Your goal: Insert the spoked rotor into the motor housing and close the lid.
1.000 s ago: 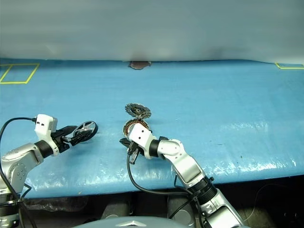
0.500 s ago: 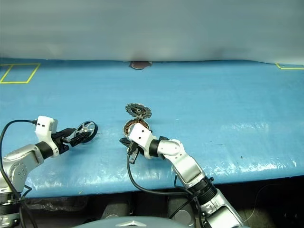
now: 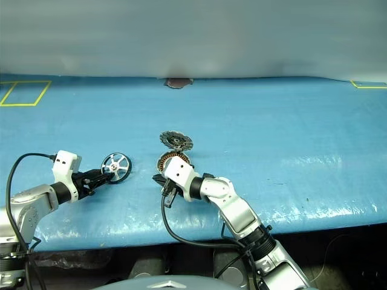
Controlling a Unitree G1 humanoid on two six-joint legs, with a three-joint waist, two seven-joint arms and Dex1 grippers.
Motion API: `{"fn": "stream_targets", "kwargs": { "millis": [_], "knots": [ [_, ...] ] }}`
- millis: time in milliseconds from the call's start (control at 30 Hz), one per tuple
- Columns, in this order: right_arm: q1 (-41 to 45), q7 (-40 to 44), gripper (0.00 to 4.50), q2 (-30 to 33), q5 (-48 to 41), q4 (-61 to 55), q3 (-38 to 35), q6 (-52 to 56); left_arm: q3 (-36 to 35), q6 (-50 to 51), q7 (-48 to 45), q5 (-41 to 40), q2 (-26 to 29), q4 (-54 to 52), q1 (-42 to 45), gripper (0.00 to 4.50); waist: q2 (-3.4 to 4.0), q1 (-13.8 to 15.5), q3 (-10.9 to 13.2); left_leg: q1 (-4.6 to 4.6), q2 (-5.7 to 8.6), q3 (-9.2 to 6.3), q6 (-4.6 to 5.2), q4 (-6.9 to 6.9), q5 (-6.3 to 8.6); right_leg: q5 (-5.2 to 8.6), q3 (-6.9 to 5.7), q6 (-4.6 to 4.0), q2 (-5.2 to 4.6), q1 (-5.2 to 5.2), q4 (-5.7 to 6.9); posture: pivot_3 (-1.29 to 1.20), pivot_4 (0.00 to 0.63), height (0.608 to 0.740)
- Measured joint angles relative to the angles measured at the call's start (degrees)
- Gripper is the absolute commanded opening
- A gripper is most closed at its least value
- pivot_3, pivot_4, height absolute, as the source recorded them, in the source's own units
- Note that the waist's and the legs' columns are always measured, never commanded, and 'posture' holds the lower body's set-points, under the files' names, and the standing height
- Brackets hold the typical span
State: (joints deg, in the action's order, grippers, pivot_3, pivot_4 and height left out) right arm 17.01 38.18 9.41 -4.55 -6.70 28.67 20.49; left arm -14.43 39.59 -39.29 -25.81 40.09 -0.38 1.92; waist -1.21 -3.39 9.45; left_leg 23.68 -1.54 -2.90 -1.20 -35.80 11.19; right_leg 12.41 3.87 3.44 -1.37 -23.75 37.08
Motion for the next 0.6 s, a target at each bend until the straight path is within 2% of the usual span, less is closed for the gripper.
{"fn": "stream_targets", "kwargs": {
  "millis": [300, 400, 433, 600],
  "knots": [
    [0.0, -0.6, 0.0, 0.1, 0.3, 0.0, 0.0, -0.1, -2.8, -2.3, 5.1, 1.2, -1.7, 3.5, 2.5, 2.28, -0.02, 0.0, 0.0, 0.01, 0.0, 0.0, 0.0, -0.02, 0.0, 0.0, 0.0, 0.0, 0.0, -0.01, 0.02, 0.0, 0.15, 0.74],
    [0.0, -0.6, 0.0, 0.0, 0.3, 0.4, 0.0, -0.2, -2.9, -2.8, 4.9, 1.1, -1.7, 3.7, 2.4, 2.86, -0.03, 0.0, 0.0, 0.02, 0.01, 0.0, 0.0, -0.01, 0.0, -0.01, 0.0, 0.01, 0.0, -0.01, 0.01, 0.0, 0.15, 0.74],
    [0.0, -0.6, 0.0, 0.0, 0.3, 0.5, 0.0, -0.3, -2.9, -2.6, 5.1, 1.1, -1.7, 3.7, 2.4, 3.2, -0.03, 0.0, 0.0, 0.02, 0.01, 0.0, 0.0, -0.01, 0.0, -0.01, 0.0, 0.01, 0.0, -0.01, 0.01, 0.0, 0.15, 0.74],
    [0.0, -0.6, 0.0, 0.0, 0.7, 1.0, 0.0, -0.5, -3.2, -2.5, 6.1, 0.9, -2.3, 3.8, 2.6, 3.2, -0.03, 0.0, 0.0, 0.01, 0.01, -0.01, 0.0, -0.04, 0.0, -0.01, 0.0, 0.01, 0.0, 0.0, 0.03, 0.0, 0.15, 0.74]
  ]
}}
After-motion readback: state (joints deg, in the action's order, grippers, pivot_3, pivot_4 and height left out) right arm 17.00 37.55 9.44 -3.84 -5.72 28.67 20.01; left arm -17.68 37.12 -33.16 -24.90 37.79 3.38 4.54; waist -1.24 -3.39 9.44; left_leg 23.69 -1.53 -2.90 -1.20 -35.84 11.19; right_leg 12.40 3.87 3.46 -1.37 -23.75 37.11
